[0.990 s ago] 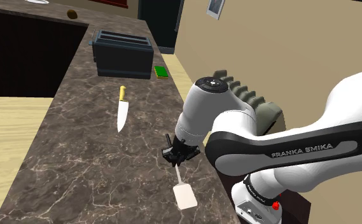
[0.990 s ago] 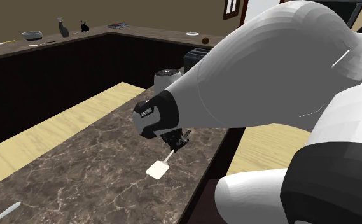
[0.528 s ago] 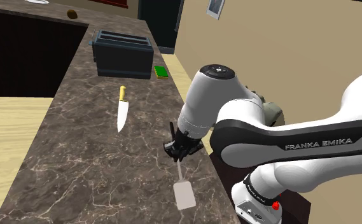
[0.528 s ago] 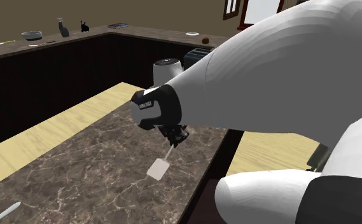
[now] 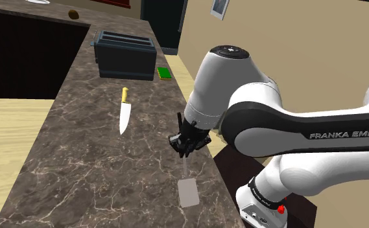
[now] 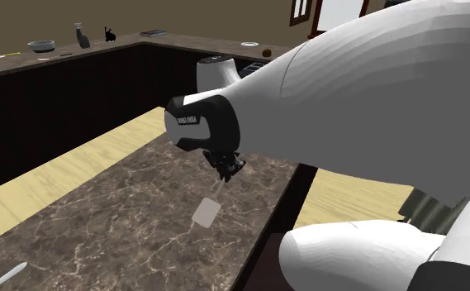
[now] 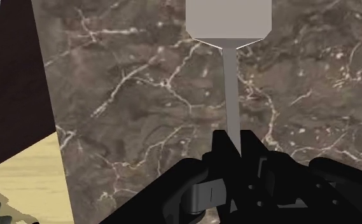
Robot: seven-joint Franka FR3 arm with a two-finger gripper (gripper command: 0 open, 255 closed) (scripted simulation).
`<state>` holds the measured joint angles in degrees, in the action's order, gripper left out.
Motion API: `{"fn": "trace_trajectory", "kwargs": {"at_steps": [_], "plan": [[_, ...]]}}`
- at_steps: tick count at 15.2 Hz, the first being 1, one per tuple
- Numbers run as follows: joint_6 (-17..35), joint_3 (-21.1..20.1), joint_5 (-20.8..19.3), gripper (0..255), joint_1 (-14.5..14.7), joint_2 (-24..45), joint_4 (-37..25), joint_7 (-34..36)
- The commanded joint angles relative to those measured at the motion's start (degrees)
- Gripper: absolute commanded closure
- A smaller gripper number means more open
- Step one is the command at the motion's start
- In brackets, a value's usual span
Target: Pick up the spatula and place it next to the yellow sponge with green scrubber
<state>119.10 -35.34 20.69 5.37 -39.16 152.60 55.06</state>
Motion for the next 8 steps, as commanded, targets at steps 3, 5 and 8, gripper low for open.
{"fn": "trace_trajectory", "kwargs": {"at_steps": [3,5,8], "plan": [[-3.8,1.4,-0.8,255,0.0,-1.5,-2.2,-0.1],[-2.4,2.7,-2.5,255,-2.3,1.0,-3.2,-2.4],[-0.5,4.4,-5.2,255,-5.8,5.1,-5.2,-5.4]]}}
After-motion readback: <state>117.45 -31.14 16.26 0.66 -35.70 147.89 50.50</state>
